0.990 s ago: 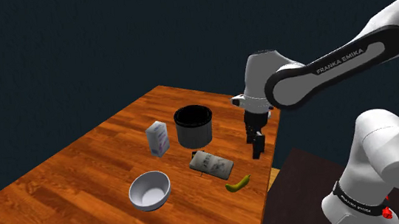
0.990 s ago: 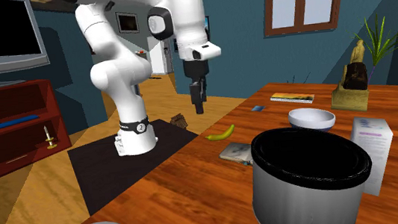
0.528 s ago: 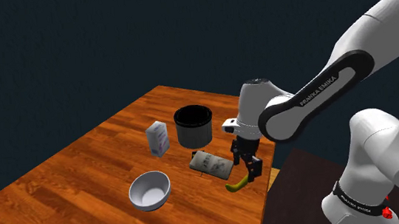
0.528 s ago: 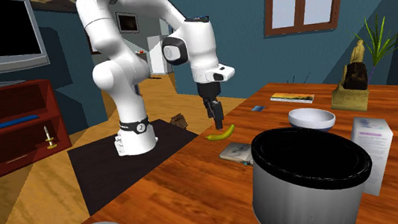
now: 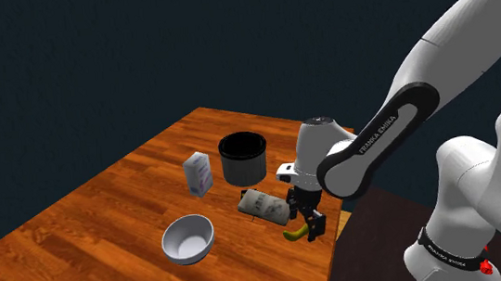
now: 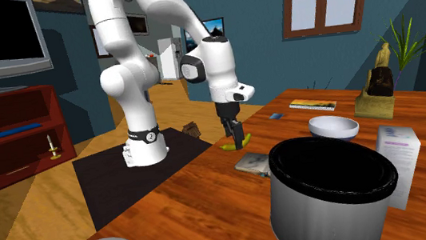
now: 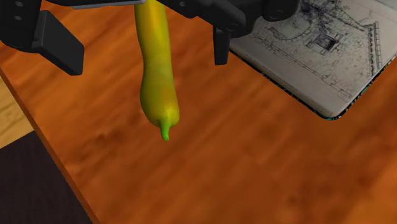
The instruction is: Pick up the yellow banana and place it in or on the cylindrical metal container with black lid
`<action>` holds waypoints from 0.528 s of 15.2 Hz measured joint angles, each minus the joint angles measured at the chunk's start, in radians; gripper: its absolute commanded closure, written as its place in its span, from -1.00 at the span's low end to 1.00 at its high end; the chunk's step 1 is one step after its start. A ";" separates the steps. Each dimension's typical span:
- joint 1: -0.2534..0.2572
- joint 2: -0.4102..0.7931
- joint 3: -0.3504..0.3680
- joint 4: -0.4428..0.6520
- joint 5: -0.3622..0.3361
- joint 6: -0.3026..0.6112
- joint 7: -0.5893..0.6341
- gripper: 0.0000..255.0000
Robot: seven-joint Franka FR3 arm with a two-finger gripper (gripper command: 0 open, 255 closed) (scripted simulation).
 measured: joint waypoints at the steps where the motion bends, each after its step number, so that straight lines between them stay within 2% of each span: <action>1: 0.002 0.006 0.000 0.000 0.004 0.006 -0.003 -1.00; 6: 0.005 0.012 -0.001 0.000 0.009 0.013 -0.007 -1.00; 7: 0.005 0.012 -0.001 0.000 0.010 0.013 -0.007 1.00; 8: 0.005 0.012 -0.001 0.000 0.010 0.013 -0.007 1.00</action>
